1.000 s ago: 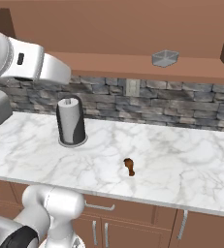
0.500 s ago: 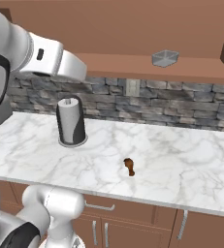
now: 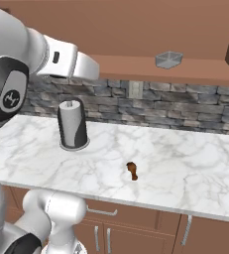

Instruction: Retrieve the tupperware from the cabinet, then place the raw meat into the tupperware to avoid contamination.

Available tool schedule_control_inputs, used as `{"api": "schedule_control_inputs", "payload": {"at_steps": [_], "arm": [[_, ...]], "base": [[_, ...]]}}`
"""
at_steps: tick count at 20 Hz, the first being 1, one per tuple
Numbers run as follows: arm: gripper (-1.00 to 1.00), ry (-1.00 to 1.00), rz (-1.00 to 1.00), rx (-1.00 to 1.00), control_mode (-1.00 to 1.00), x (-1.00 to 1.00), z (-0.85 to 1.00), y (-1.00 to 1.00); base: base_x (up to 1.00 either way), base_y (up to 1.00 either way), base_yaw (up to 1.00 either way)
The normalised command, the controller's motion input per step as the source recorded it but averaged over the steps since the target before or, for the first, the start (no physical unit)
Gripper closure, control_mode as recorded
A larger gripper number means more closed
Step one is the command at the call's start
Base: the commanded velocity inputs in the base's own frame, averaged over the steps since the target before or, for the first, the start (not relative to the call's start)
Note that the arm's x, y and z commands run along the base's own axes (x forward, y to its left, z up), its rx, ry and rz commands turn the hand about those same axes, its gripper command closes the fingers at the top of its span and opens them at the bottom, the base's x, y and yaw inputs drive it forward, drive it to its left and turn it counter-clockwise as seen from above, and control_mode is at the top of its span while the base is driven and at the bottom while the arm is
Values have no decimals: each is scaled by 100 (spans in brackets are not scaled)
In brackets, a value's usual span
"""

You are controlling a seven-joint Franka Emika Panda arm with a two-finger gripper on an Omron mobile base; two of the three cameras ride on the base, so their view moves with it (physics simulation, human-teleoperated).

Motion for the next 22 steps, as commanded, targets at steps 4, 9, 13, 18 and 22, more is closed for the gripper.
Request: {"api": "schedule_control_inputs", "payload": {"at_steps": [4,9,13,18,22], "arm": [[-100,0,0,0,-100,32,0,-8],[-100,0,0,0,-100,30,0,-9],[-100,-8,1,0,-100,15,-3,-14],[-100,-12,2,0,-100,17,-5,-8],[-100,-7,0,0,-100,30,0,-1]], "base": [[0,0,0],[0,0,0],[0,0,0],[0,0,0],[0,0,0]]}}
